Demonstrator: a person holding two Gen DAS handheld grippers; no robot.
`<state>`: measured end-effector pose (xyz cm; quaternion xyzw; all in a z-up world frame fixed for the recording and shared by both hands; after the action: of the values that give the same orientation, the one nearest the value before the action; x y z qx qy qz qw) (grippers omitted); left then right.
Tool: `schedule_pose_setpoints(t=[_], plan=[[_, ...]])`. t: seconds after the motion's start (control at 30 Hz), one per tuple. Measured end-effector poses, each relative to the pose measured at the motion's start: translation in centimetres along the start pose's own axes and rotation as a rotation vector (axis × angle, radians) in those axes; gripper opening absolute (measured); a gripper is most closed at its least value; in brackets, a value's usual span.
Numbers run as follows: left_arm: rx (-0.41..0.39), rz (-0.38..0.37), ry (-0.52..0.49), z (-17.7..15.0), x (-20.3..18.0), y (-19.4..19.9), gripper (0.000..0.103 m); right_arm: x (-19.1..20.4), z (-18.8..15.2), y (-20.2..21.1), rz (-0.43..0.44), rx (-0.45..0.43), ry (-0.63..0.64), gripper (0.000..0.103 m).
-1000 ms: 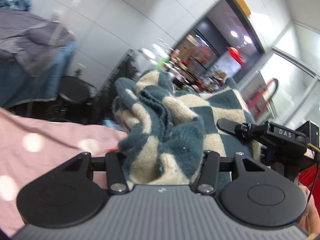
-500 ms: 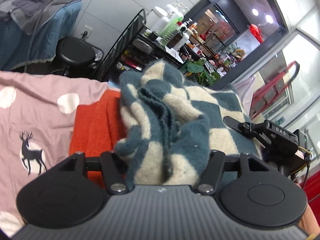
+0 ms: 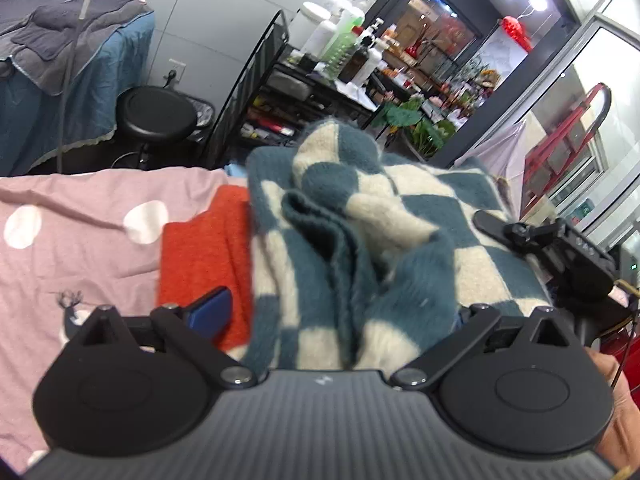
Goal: Fold small clothes
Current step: 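Lift the bundle with both grippers and carry it to the clothes pile, then lower the bundle onto the red clothes pile and open both grippers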
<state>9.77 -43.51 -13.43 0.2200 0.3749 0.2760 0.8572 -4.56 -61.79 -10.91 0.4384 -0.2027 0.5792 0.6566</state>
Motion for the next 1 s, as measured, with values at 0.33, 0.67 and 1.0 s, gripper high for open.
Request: schedule_pose_setpoints(t=[0.33,0.67,1.0], plan=[[-0.006,0.106,-0.197,1.5,-0.2,3.5,0.103,2.7,1.2,1.5,-0.205,-0.041,0.333,0.103],[-0.197,0.205,-0.423,4.3,-1.5,10.6,0.097,9.0,-1.0,5.2,-0.329,-0.085,0.783,0.099],[-0.022,0.121,-0.764,-1.7,-6.3,5.9,0.074,8.1,-6.4,2.3,-0.381,0.203,1.035,0.078]])
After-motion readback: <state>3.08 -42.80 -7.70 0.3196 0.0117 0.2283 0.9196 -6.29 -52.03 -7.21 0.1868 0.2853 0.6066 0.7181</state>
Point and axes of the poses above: each gripper's, at about its wrist camera, not at the fingertips, and y roughly against the way its jaws point, x to its left, z to its top, the point moved 10 cm from there along -y, roughly the way its jaws point, and after that the axes turned 3 degrees about -x, right-handed, at the moved point
